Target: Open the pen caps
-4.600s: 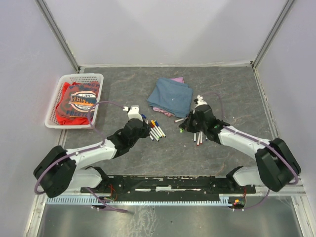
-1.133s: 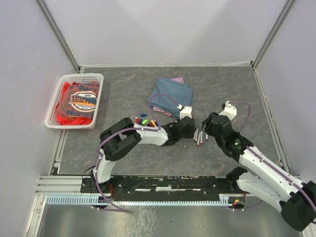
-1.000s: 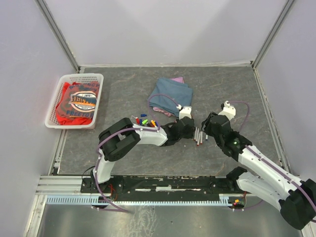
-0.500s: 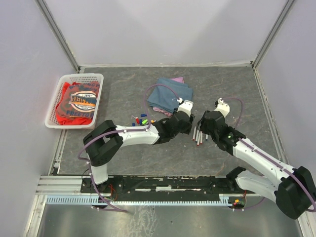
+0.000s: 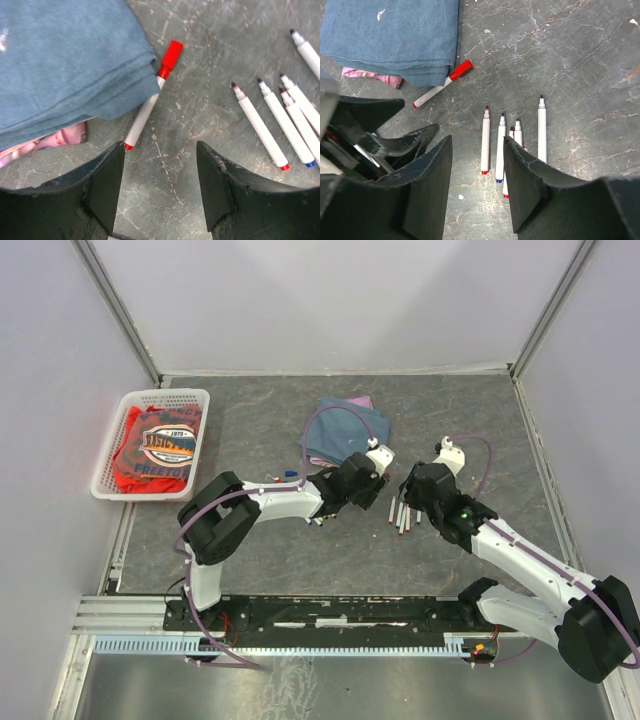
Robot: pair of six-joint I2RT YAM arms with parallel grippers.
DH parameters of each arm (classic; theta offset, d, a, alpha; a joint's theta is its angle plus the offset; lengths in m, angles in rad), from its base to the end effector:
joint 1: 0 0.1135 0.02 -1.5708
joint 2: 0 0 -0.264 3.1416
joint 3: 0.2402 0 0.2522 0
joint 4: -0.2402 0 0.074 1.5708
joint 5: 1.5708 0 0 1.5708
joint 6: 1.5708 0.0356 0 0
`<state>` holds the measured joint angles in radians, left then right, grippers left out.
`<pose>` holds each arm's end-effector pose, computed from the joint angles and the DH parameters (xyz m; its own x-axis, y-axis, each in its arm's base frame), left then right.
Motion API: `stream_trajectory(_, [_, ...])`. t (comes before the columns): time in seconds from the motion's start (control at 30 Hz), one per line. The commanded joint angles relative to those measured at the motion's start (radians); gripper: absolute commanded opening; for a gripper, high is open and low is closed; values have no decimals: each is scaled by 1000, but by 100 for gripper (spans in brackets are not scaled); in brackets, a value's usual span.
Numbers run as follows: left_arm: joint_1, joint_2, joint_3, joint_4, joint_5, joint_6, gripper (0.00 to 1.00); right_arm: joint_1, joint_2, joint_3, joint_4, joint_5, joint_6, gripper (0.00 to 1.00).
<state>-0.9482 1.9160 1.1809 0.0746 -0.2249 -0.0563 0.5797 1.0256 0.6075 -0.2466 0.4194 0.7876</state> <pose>0.2497 -0.3342 0.1755 -0.3960 0.4576 -0.7961 0.6680 0.7384 0.0922 0.1879 0.1057 0.2289 -0.5286 0.4275 -0.7333 0.2019 0.9024 0.3806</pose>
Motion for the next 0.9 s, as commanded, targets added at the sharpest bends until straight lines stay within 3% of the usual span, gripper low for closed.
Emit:
stream_trajectory(0.0, [0, 27, 43, 4, 67, 111, 65, -5, -10, 44, 29, 2, -9, 52])
stream_trajectory(0.87, [63, 78, 52, 66, 103, 167, 61, -4, -17, 36, 36, -18, 2, 52])
